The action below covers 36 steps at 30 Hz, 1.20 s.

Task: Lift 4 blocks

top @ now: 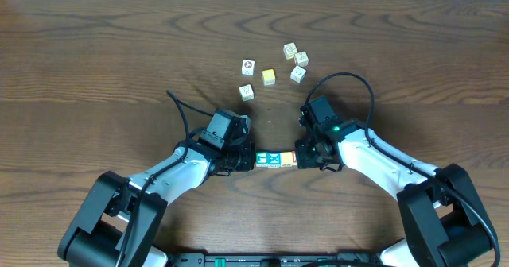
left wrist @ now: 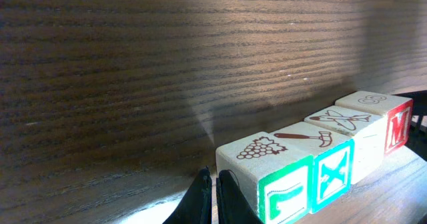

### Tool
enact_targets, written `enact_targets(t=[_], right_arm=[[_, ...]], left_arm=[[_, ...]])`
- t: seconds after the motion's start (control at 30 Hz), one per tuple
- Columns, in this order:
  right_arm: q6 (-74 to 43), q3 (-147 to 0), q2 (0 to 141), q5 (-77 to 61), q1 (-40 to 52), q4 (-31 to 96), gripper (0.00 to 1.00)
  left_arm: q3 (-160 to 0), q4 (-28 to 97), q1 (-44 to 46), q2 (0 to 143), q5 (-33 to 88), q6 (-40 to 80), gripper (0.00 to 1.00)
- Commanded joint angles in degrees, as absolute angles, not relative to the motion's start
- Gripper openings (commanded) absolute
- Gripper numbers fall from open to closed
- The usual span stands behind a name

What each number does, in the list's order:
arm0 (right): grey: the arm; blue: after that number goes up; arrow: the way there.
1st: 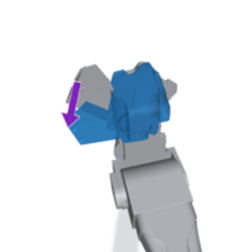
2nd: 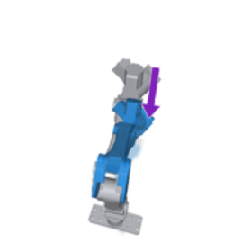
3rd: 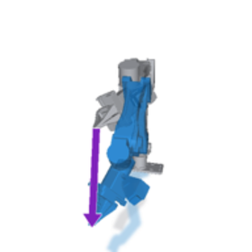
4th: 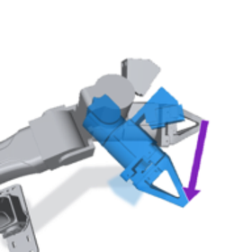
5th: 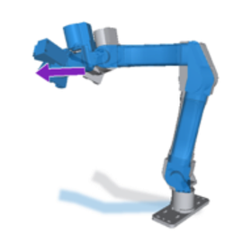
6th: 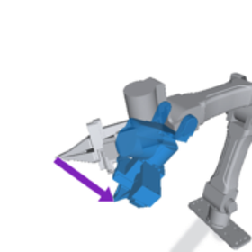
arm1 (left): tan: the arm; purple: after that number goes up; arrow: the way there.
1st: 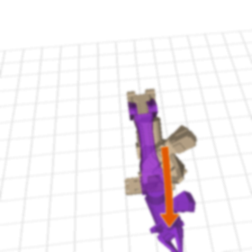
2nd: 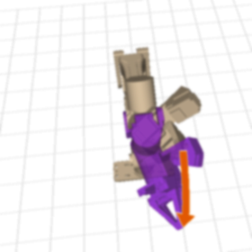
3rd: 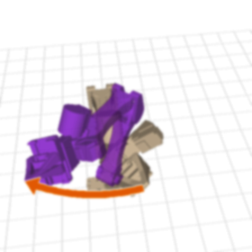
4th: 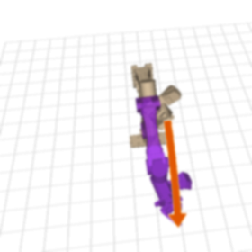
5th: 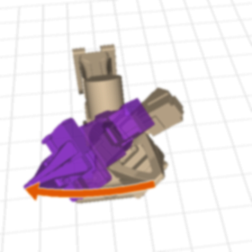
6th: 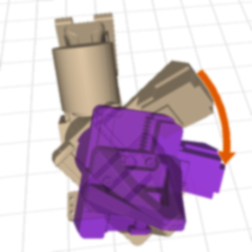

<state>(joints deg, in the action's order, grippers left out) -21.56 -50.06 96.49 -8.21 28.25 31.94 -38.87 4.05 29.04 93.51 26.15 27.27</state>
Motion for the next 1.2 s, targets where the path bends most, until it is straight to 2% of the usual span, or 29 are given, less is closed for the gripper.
enact_targets(t=[0.0, 1.17], right_arm=[[-21.78, -50.59, 95.13, -22.55, 32.8, 30.37, 0.01], [-22.26, -50.63, 92.75, -22.52, 32.77, 30.83, 0.01]], left_arm=[[-38.98, 2.26, 31.75, 94.19, 32.4, 28.21, 0.07], [-40.21, 2.28, 31.75, 92.66, 33.89, 28.84, 0.07]])
